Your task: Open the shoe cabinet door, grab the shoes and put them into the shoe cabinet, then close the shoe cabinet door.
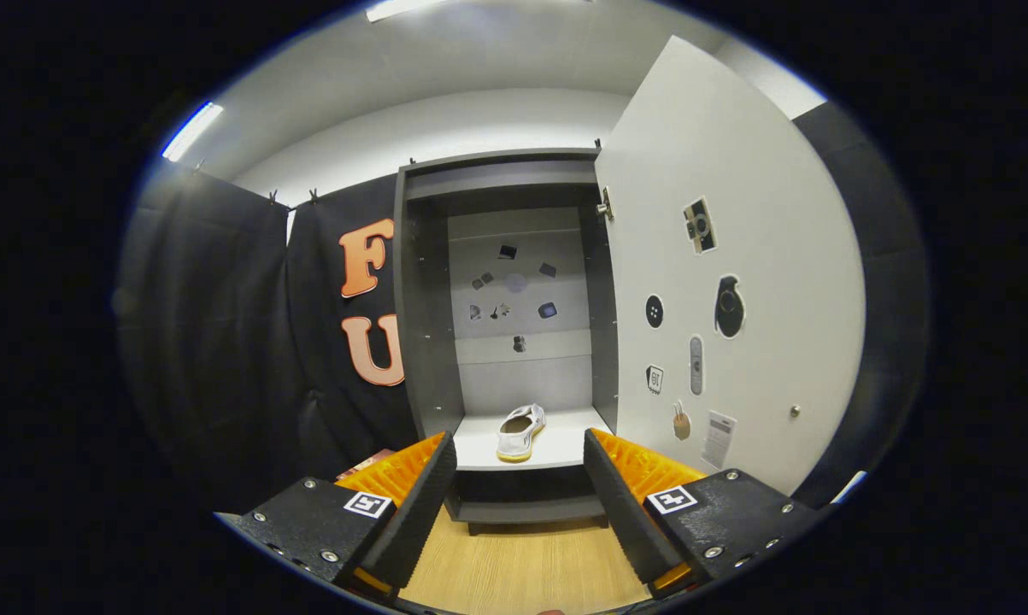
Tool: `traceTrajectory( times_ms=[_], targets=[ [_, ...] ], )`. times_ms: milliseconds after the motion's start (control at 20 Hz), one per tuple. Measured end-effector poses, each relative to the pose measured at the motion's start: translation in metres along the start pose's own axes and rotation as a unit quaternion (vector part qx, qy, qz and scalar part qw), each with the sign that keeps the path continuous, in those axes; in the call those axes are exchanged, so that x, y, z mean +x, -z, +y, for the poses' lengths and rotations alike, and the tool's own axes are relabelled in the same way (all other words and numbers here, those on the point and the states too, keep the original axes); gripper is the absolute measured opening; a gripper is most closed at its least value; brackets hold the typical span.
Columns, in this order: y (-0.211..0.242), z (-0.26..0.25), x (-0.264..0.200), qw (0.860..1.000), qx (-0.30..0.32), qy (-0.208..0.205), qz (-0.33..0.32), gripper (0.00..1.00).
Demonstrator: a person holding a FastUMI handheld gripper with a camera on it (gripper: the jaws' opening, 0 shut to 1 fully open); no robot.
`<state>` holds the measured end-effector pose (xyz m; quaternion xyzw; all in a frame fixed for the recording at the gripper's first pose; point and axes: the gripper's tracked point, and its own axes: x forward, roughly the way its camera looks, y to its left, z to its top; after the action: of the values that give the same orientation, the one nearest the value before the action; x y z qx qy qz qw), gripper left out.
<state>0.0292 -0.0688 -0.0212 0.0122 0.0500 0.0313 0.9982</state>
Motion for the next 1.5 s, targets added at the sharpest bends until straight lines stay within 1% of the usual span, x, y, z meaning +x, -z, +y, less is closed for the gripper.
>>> traceTrajectory(
  times_ms=[150, 250, 350, 500, 700, 850, 1050, 1200, 1350, 1500],
  targets=[
    [-0.006, -0.001, -0.030, 1.000, -0.001, 0.001, -0.010, 0.93],
    [-0.008, -0.002, -0.043, 1.000, -0.016, 0.001, -0.016, 0.93],
    [-0.014, -0.002, -0.051, 0.999, -0.024, 0.000, -0.022, 0.93],
    [-0.015, -0.001, -0.059, 1.000, -0.016, -0.006, -0.026, 0.93],
    [-0.011, -0.021, -0.065, 1.000, -0.016, 0.002, -0.018, 0.93],
    [-0.016, -0.060, -0.072, 0.999, -0.010, 0.029, -0.023, 0.93],
    [-0.015, -0.132, -0.081, 0.997, -0.001, 0.079, -0.022, 0.93],
    [-0.009, -0.182, -0.083, 0.995, -0.001, 0.102, -0.022, 0.93],
    [-0.008, -0.218, -0.082, 0.994, 0.016, 0.108, -0.025, 0.93],
    [0.000, -0.236, -0.067, 0.995, 0.023, 0.096, -0.017, 0.94]
  ],
)
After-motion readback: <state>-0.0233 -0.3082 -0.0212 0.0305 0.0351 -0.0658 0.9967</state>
